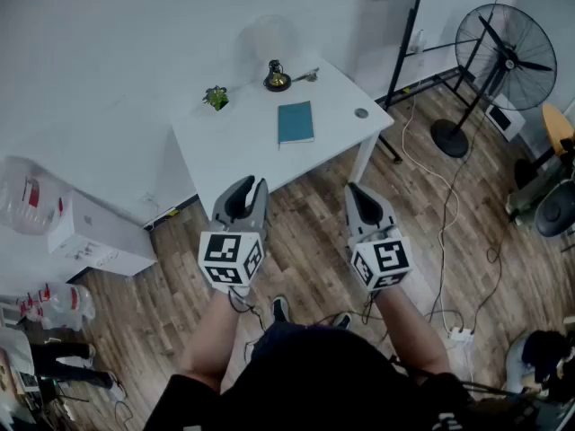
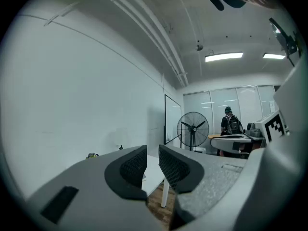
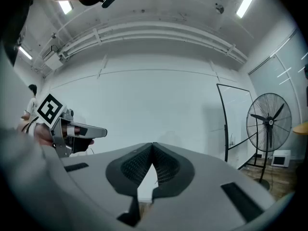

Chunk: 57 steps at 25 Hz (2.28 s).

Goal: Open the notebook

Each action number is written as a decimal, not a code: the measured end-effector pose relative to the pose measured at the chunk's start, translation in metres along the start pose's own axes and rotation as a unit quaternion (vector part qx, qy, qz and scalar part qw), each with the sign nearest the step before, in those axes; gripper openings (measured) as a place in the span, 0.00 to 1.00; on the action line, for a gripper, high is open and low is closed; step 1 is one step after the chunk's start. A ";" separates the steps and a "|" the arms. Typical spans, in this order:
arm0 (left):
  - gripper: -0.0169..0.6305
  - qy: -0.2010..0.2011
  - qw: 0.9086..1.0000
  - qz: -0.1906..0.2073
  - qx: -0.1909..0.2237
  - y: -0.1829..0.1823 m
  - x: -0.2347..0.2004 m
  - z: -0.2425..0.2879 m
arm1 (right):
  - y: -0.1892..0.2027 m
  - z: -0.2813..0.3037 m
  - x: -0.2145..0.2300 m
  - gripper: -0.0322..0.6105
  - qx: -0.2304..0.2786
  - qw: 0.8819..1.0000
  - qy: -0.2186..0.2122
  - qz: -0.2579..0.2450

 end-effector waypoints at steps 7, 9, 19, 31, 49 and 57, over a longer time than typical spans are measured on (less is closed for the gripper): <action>0.14 -0.018 1.000 -0.002 -0.001 0.002 0.043 -0.007 | 0.003 -0.038 0.026 0.05 0.001 1.000 -0.007 0.005; 0.14 -0.023 1.000 -0.008 -0.001 0.004 0.057 -0.007 | 0.006 -0.051 0.039 0.06 0.008 1.000 -0.004 0.013; 0.44 -0.061 0.998 0.006 -0.010 0.019 0.094 -0.001 | 0.022 -0.072 0.096 0.34 0.005 1.000 -0.010 0.006; 0.44 -0.051 0.997 -0.041 -0.043 0.065 0.035 0.111 | 0.050 0.015 0.142 0.31 -0.040 0.998 0.028 0.026; 0.43 -0.016 0.995 -0.052 -0.078 0.078 -0.042 0.273 | 0.056 0.167 0.202 0.29 -0.069 0.996 0.052 0.019; 0.42 -0.059 0.993 -0.033 -0.094 0.084 -0.031 0.322 | 0.085 0.205 0.267 0.29 -0.064 0.997 0.016 0.048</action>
Point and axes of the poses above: the fingertips, and each gripper's own axes: z forward along the fingers, x to its right, y out of its underside, the point moved 9 cm from there along -z, backward along the fingers, and after that the axes turned 8 degrees about -y, right-handed, at the moved point
